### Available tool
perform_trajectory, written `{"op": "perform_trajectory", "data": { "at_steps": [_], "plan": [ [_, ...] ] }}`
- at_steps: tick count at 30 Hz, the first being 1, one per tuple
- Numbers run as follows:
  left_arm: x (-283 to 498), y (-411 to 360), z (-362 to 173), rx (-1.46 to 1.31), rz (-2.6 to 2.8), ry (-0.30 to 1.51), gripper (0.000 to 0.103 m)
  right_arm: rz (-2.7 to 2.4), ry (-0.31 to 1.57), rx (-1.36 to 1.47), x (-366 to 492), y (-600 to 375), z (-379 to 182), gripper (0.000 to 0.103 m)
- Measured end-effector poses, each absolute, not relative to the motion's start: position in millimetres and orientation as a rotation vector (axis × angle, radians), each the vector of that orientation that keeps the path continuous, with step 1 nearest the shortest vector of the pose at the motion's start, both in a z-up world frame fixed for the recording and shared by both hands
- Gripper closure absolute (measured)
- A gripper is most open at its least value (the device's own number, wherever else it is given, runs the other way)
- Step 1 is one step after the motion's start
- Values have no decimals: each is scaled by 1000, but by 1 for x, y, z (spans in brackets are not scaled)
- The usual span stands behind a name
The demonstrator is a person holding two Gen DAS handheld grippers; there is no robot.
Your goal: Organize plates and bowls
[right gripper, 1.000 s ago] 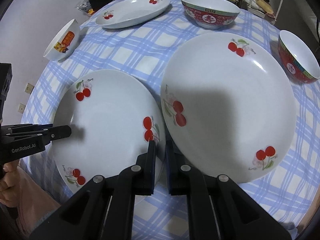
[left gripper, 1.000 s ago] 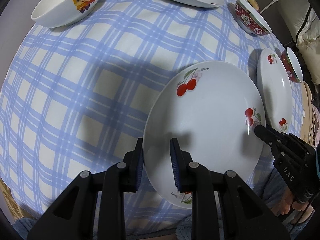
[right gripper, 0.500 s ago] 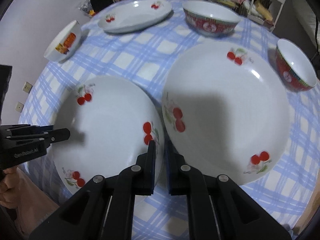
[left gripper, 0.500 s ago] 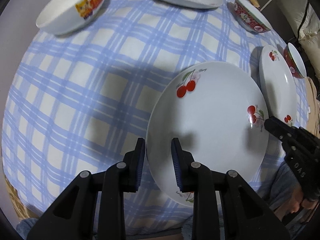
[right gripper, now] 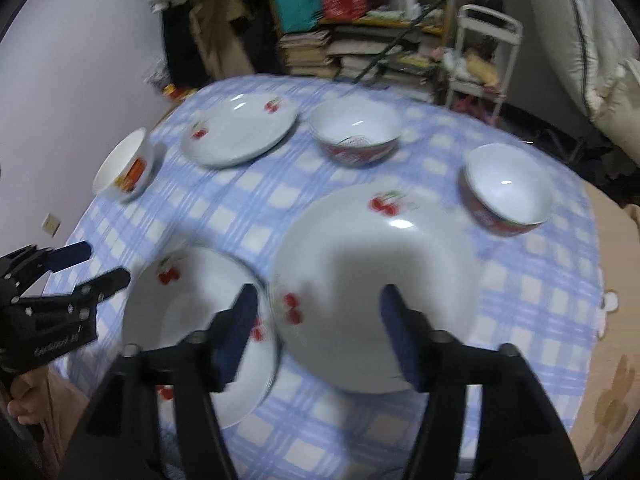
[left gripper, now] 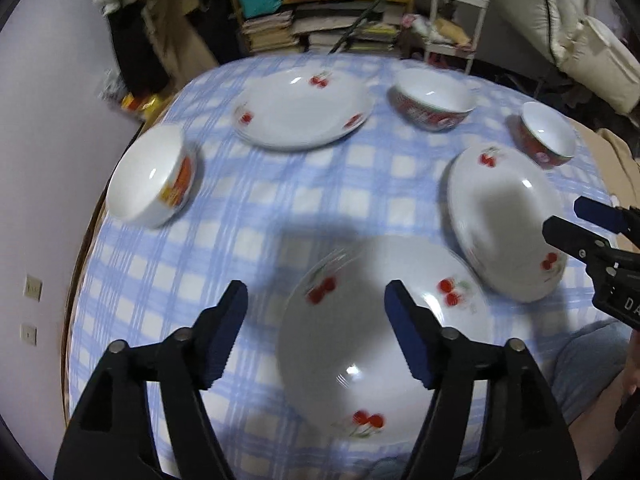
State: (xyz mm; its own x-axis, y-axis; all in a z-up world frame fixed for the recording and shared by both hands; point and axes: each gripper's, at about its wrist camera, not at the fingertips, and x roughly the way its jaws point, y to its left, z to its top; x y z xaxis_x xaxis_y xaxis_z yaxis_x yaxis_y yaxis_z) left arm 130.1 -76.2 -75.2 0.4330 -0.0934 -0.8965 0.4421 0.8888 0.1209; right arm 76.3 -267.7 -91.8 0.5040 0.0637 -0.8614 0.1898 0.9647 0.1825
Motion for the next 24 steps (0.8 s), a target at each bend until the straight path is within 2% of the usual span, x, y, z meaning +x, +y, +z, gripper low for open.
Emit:
{"op": "perform_trajectory", "data": {
  "at_steps": [1, 3, 4, 9, 15, 24],
  "plan": [
    [129, -83, -73, 379, -351, 1066, 31, -90, 1043, 272, 77, -273, -91, 26],
    [130, -98, -70, 405, -375, 1052, 27, -122, 1044, 286, 75, -287, -89, 14],
    [132, -105, -69, 409, -382, 1049, 24, -134, 1040, 292, 74, -293, -88, 12],
    [140, -133, -74, 433, -394, 1043, 19, -208, 1016, 307, 67, -326, -83, 9],
    [151, -160, -89, 468, -410, 1097, 19, -279, 1020, 355, 63, -360, -87, 6],
    [163, -184, -115, 476, -428, 1142, 19, -344, 1101, 439, 66, -394, -128, 6]
  ]
}}
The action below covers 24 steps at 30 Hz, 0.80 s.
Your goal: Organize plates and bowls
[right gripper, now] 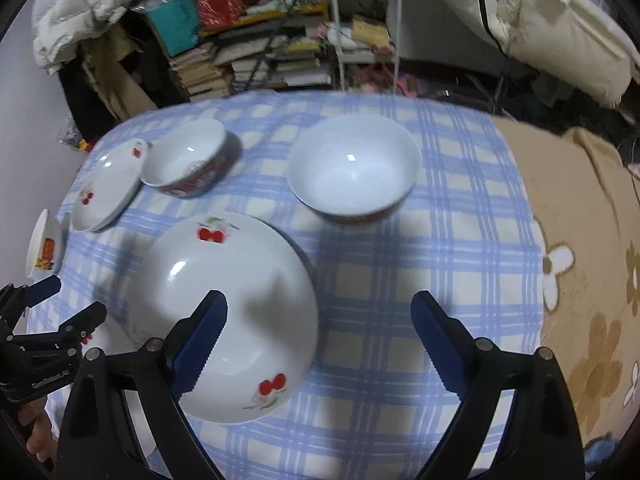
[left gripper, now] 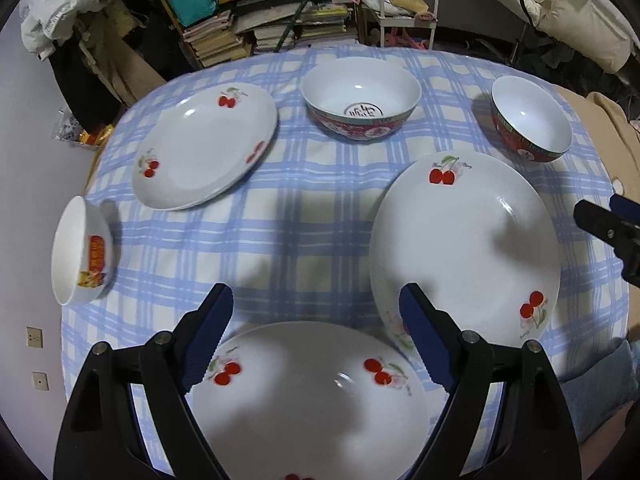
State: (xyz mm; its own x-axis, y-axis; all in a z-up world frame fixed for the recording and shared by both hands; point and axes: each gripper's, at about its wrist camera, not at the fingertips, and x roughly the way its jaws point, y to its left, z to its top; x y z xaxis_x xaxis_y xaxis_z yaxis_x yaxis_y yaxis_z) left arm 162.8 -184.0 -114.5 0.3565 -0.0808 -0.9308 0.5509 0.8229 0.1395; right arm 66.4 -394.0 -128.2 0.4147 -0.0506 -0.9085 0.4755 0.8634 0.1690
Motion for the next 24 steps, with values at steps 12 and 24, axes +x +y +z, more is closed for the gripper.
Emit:
{"op": "perform_trajectory", "data": {
  "at_steps": [12, 24],
  "plan": [
    [174, -200, -150, 465, -458, 1248, 29, -291, 1187, 475, 76, -399, -162, 24],
    [173, -212, -168, 402, -509, 1305, 81, -199, 1318, 579, 80, -397, -197, 78]
  ]
}}
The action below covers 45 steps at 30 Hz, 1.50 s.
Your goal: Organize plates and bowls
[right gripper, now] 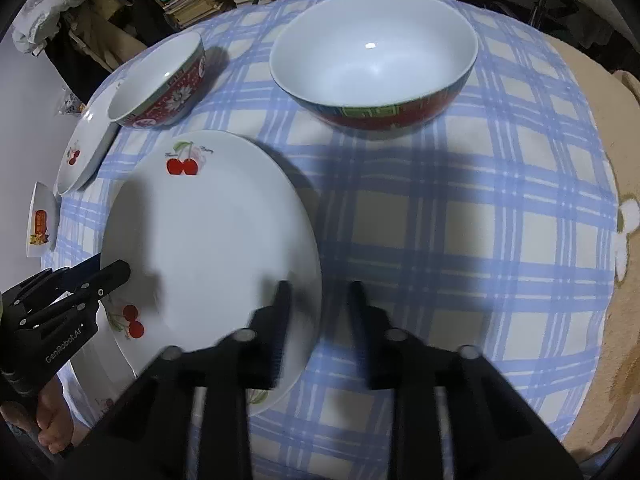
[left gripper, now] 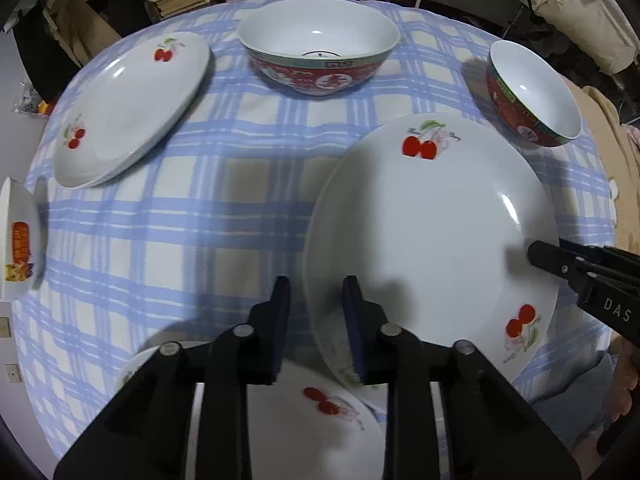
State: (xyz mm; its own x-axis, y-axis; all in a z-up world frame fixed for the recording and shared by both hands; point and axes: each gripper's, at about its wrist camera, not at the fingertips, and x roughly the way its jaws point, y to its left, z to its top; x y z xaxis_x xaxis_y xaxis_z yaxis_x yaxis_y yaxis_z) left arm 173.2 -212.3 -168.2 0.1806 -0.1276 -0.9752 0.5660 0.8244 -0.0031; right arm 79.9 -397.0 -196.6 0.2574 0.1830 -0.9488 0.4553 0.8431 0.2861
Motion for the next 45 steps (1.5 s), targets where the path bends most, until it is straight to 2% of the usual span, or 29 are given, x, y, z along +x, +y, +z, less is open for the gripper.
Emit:
{"op": "perform_trajectory", "data": {
  "at_steps": [2, 6, 25, 31, 45],
  "plan": [
    [173, -214, -170, 392, -514, 1314, 82, -194, 1310, 602, 79, -399, -197, 80],
    [174, -219, -169, 402, -536, 1318, 83, -172, 1288, 640, 78, -402, -196, 92],
    [169, -191, -116, 365, -589, 1245, 82, -150, 1167, 681, 67, -393, -161, 91],
    [159, -162, -99, 384, -542, 1206, 82, -100, 1138, 631, 70, -366, -145, 91],
    [140, -77, -95, 311, -421, 1248, 82, 56, 1050, 572, 76, -297, -122, 91]
  ]
}}
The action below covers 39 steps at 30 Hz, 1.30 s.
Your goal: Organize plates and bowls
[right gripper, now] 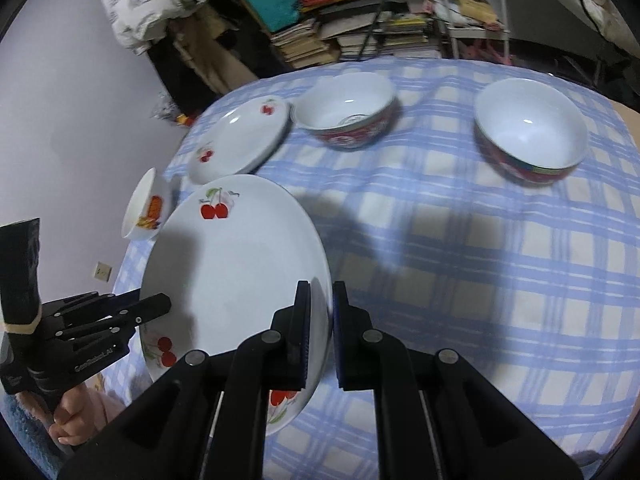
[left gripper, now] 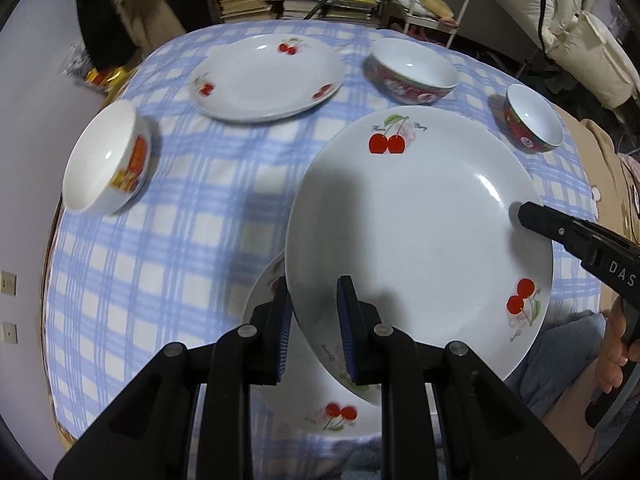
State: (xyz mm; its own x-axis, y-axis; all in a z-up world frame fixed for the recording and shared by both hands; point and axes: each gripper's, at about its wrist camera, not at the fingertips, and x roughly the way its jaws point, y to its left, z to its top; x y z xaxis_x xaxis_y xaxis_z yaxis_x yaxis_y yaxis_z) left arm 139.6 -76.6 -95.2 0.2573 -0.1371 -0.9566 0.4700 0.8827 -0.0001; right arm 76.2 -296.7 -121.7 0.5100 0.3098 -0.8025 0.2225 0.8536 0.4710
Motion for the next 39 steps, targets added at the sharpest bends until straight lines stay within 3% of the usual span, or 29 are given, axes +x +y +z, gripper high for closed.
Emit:
{"op": "perform_trajectory", "data": {
  "at_steps": [19, 39],
  "plan": [
    [121, -35, -113, 193, -366, 1285, 82, 78, 1097, 464, 74, -254, -140, 92],
    [132, -26, -151, 143, -315, 1439, 81, 66, 1144, 403, 83, -239, -164, 95]
  ]
}}
